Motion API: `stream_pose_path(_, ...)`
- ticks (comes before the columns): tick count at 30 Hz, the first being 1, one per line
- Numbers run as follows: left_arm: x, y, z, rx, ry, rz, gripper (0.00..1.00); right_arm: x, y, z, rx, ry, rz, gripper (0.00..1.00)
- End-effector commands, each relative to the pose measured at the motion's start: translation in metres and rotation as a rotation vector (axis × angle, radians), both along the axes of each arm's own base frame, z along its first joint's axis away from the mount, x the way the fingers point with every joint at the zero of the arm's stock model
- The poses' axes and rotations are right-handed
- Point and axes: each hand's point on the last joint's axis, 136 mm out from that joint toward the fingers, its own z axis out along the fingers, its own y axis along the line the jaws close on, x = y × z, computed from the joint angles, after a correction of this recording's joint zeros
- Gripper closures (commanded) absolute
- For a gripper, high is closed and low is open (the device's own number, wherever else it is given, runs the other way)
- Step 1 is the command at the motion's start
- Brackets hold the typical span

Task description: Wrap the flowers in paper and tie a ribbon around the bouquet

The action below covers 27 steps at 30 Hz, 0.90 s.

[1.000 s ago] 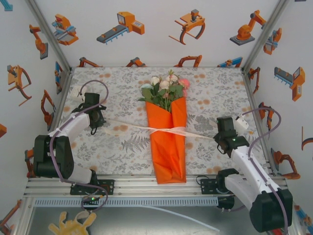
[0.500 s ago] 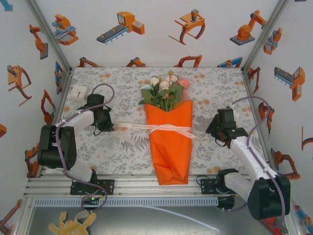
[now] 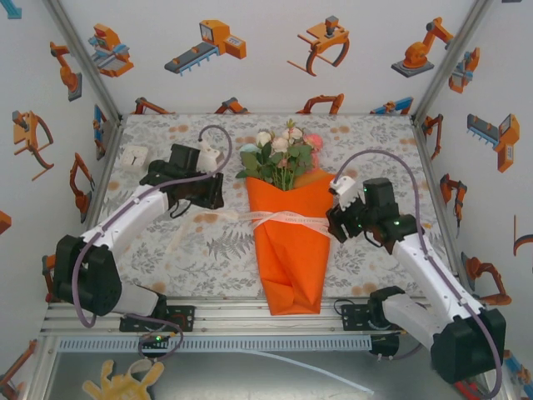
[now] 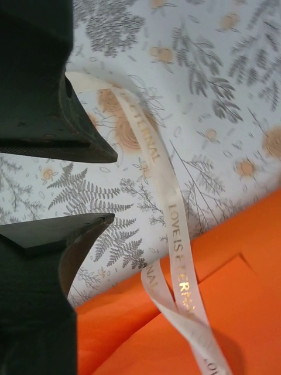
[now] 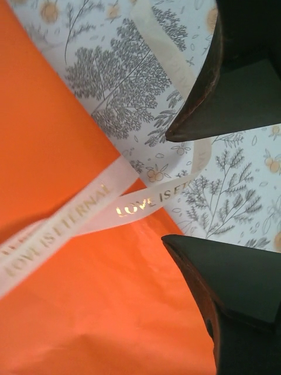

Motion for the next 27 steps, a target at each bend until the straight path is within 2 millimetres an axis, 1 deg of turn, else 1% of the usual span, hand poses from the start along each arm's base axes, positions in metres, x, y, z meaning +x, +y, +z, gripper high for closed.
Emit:
stream_pose_path(1,-0.004,-0.016,-0.01,0.071,-0.056,-0.22,0.58,-0.015,-0.006,-0.039,-0.157,0.057,0.161,0.39)
stream_pose_path(2,-0.004,-0.019,-0.014,0.074,-0.052,-0.244,0.57,-0.013,-0.007,-0.047,-0.178,0.079,0.161,0.39)
stream_pose_path(4,-0.009,-0.025,-0.021,0.072,-0.043,-0.295,0.54,-0.005,-0.007,-0.055,-0.195,0.091,0.162,0.41)
stream_pose_path(5,-0.012,-0.029,-0.024,0.065,-0.043,-0.322,0.53,0.001,-0.004,-0.059,-0.188,0.084,0.155,0.42)
stream_pose_path(7,-0.017,-0.033,-0.031,0.052,-0.045,-0.354,0.52,0.006,0.001,-0.067,-0.177,0.086,0.169,0.45)
stream_pose_path(9,-0.025,-0.038,-0.038,0.031,-0.044,-0.401,0.5,0.011,0.001,-0.072,-0.193,0.083,0.161,0.59)
stream_pose_path(10,-0.028,-0.04,-0.042,0.027,-0.043,-0.422,0.48,0.013,-0.001,-0.072,-0.202,0.077,0.154,0.71)
stream_pose_path(11,-0.032,-0.043,-0.046,0.034,-0.043,-0.449,0.47,0.015,-0.003,-0.069,-0.213,0.067,0.147,0.88)
stream_pose_path(12,-0.033,-0.044,-0.051,0.057,-0.046,-0.465,0.45,0.016,-0.003,-0.063,-0.214,0.056,0.144,0.97)
stream_pose_path(13,-0.033,-0.045,-0.055,0.081,-0.052,-0.476,0.44,0.016,-0.003,-0.058,-0.212,0.043,0.146,1.0)
stream_pose_path(15,-0.03,-0.046,-0.064,0.143,-0.067,-0.497,0.4,0.015,-0.003,-0.048,-0.205,0.012,0.145,1.0)
stream_pose_path(17,-0.027,-0.049,-0.07,0.165,-0.072,-0.52,0.38,0.013,-0.001,-0.04,-0.184,-0.014,0.15,1.0)
stream_pose_path(20,-0.025,-0.06,-0.076,0.163,-0.076,-0.56,0.36,0.013,0.005,-0.033,-0.141,-0.031,0.153,1.0)
stream_pose_path(23,-0.02,-0.069,-0.085,0.237,-0.124,-0.593,0.35,0.013,0.012,-0.03,-0.094,-0.035,0.158,1.0)
stream_pose_path(25,-0.011,-0.074,-0.085,0.267,-0.191,-0.586,0.33,0.014,0.016,-0.025,-0.063,-0.045,0.166,1.0)
stream_pose_path(27,-0.006,-0.079,-0.082,0.263,-0.236,-0.591,0.32,0.016,0.017,-0.022,-0.053,-0.056,0.157,1.0)
